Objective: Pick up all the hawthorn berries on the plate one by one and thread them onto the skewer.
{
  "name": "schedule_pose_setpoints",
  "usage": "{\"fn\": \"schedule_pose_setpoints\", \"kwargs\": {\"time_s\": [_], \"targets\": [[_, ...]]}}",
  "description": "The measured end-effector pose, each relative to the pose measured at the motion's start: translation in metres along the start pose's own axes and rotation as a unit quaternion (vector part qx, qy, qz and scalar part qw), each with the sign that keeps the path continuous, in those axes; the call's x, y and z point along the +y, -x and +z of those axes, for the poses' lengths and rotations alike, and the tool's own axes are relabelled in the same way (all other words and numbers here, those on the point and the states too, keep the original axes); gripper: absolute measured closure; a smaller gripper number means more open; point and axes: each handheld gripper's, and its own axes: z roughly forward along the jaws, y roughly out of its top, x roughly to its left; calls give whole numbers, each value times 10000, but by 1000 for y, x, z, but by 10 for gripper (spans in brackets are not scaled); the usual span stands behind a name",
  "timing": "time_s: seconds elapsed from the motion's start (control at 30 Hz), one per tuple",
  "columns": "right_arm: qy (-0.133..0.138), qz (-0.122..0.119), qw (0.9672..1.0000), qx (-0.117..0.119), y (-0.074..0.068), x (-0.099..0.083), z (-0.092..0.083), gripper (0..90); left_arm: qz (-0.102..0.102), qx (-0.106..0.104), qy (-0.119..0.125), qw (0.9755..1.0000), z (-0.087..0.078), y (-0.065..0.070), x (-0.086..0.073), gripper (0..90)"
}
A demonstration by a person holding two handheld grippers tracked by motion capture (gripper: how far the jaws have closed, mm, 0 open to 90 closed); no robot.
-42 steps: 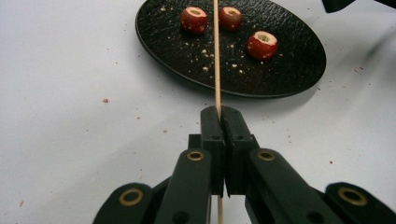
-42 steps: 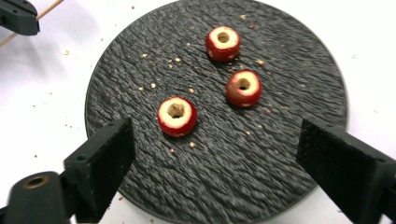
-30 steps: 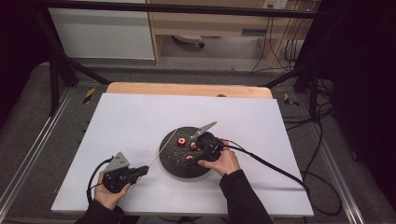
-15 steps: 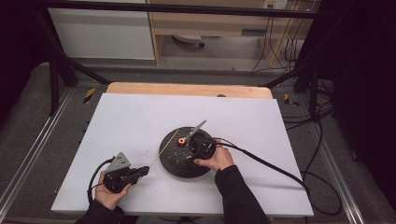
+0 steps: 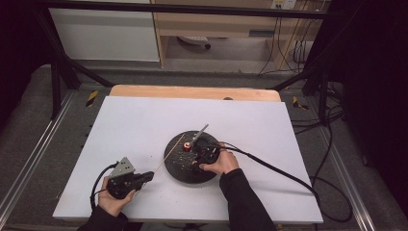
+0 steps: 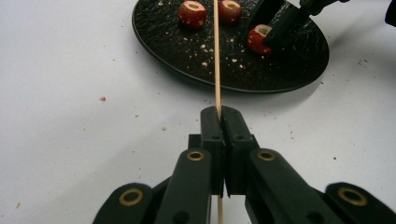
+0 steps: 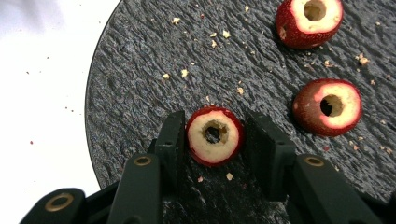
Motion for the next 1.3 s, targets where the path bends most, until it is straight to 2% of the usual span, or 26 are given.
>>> {"fn": "schedule_pose_setpoints", "kwargs": {"time_s": [0.3,0.57,0.8,1.07,1.23,1.3], "targets": [[-92,70,9999,69,2,1,0,603,12,-1,-12,10000,0,0,0,882],[-99,75,9999,15,2,1,-1,609,15,3,-8,10000,0,0,0,883],[209,208,9996,11,0,2,-14,610,10,16,30,10000,-1,1,0,883],[526,393,9978,-108,-2,0,-34,610,39,30,66,10000,-1,3,0,882],[814,557,9950,-146,-4,-4,-43,610,43,43,100,9999,-2,3,0,882],[978,649,9930,-164,-4,-7,-46,610,54,50,106,9999,-3,4,0,883]]}}
